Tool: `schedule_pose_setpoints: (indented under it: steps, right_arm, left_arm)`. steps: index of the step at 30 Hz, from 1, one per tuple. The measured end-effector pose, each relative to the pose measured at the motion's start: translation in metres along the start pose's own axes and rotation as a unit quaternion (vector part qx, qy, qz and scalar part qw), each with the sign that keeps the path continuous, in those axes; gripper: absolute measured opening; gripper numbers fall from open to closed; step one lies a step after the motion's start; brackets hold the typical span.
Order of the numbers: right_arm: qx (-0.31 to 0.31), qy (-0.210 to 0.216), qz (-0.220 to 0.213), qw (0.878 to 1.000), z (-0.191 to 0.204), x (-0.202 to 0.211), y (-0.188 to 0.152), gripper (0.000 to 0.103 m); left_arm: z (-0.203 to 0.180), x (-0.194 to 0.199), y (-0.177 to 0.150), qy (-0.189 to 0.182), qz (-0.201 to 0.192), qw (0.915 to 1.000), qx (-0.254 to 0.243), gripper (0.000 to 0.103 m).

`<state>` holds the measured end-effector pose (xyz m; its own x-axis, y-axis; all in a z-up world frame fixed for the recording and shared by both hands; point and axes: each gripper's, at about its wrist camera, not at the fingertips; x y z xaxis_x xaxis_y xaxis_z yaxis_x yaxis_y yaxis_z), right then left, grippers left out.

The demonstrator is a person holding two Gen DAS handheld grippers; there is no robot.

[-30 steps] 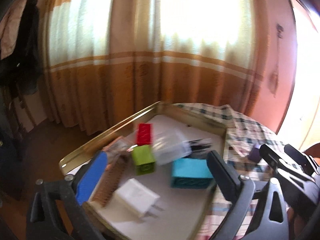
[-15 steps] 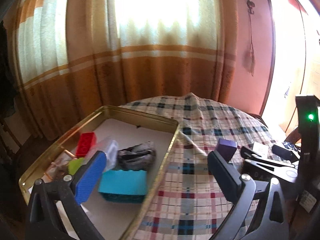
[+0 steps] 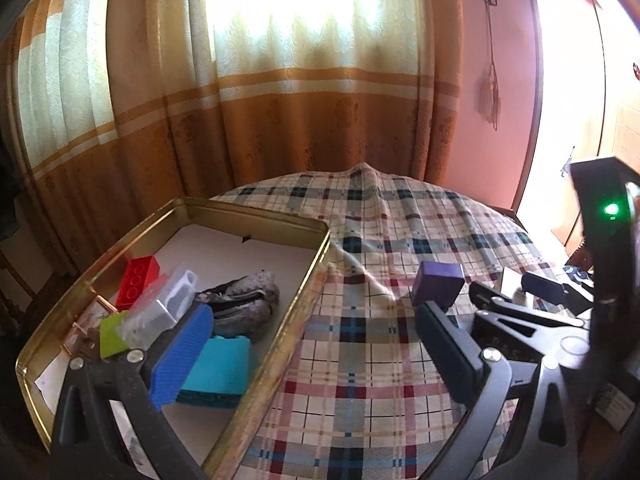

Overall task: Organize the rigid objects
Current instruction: 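Grasp the white Oriental Club box with the right gripper while the left reaches toward the purple cube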

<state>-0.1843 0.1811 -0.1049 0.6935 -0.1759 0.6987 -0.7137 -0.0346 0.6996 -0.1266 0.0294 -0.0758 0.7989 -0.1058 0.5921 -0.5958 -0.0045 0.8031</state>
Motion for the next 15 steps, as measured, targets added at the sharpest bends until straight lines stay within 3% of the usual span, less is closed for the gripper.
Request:
schedule_pose_setpoints:
  steps: [4, 7, 14, 15]
  right_arm:
    - [-0.025, 0.012, -0.004, 1.0, -0.012, 0.0, -0.002, 0.063]
    - [-0.036, 0.016, 0.01, 0.999, -0.015, -0.004, -0.002, 0.082]
    - [-0.033, 0.023, 0.035, 0.999, -0.013, -0.014, -0.003, 0.082]
    - [-0.028, 0.023, 0.04, 0.999, -0.011, -0.016, -0.003, 0.074]
  left_arm:
    - [-0.004, -0.006, -0.003, -0.002, 0.008, 1.0, -0.001, 0.103]
    - [-0.009, -0.008, -0.004, -0.002, 0.01, 0.9999, -0.008, 0.103]
    - [-0.01, -0.01, -0.003, -0.004, 0.01, 0.9999, -0.006, 0.103]
    - [-0.009, -0.009, -0.002, -0.004, 0.009, 0.9999, -0.005, 0.103]
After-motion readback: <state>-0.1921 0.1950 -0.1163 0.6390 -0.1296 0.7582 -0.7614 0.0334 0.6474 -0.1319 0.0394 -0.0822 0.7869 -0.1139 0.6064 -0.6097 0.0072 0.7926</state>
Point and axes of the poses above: each gripper's, at about its wrist camera, not at the fingertips, and x roughly against the way its jaws point, z to its left, y to its top, and after that the axes turned 10 degrees about -y, right-handed
